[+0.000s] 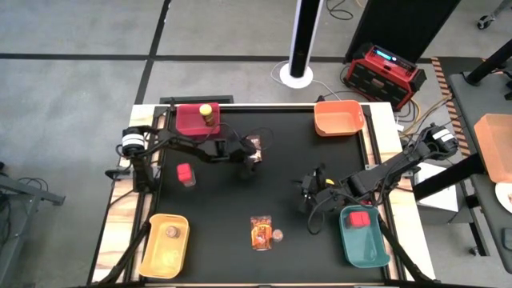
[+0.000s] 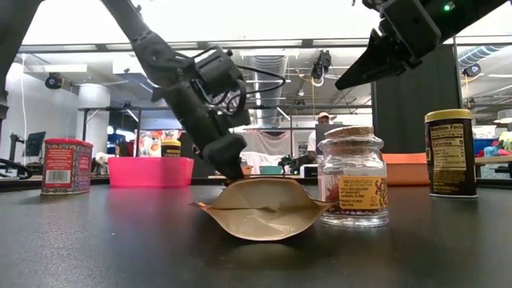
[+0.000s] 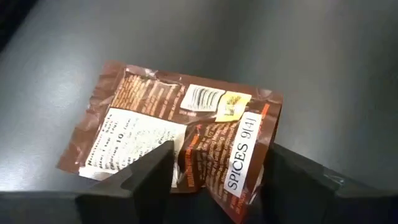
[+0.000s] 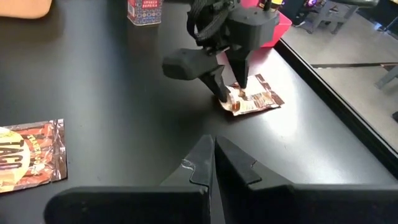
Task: Sort spices by type
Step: Put the top orange seasoning bag into the orange bin
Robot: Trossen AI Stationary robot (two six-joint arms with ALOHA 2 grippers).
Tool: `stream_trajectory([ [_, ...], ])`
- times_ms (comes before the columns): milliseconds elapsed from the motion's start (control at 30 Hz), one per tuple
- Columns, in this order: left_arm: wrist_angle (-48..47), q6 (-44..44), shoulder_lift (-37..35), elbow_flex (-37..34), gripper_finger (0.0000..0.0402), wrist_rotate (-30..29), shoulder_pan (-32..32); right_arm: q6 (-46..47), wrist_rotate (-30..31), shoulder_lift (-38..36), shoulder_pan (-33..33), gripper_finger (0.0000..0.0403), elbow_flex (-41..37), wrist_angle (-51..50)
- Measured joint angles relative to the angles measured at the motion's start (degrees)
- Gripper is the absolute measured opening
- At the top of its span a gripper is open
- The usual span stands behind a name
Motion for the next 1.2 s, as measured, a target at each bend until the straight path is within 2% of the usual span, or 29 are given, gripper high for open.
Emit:
stream_trajectory([
  [167,0.29,-0.82,0.42,-0.02,0.0170,0.31,0.04,0.09,0.00,0.00,0.00,0.0009,0.00,-0.32],
  [467,0.30,-2.46,0.04,0.04,0.0019,0.38,0.04,1.09,0.00,0.02,0.01,0.0009,0.00,-0.46],
  [667,-1.49,-2.66,-2.38,-0.26,0.0025,0.63,-1.19,1.43,-0.05,0.00,0.22,0.0009,0.00,-0.48],
  [867,-0.40,-0.08,-11.03,-0.40,0.0016,2.01,-5.87,-0.40,0.02,0.00,1.01,0.0009,0.00,-0.50],
  [1000,3.80,2.22,-18.22,-0.87,0.0020,8.68,-9.72,-4.06,2.47,0.00,2.78,0.0009,0.00,-0.44],
  [1200,21.62,5.40,-27.04,-6.20,0.0022,32.66,-14.48,-9.92,9.74,0.00,8.72,0.0009,0.00,1.09],
])
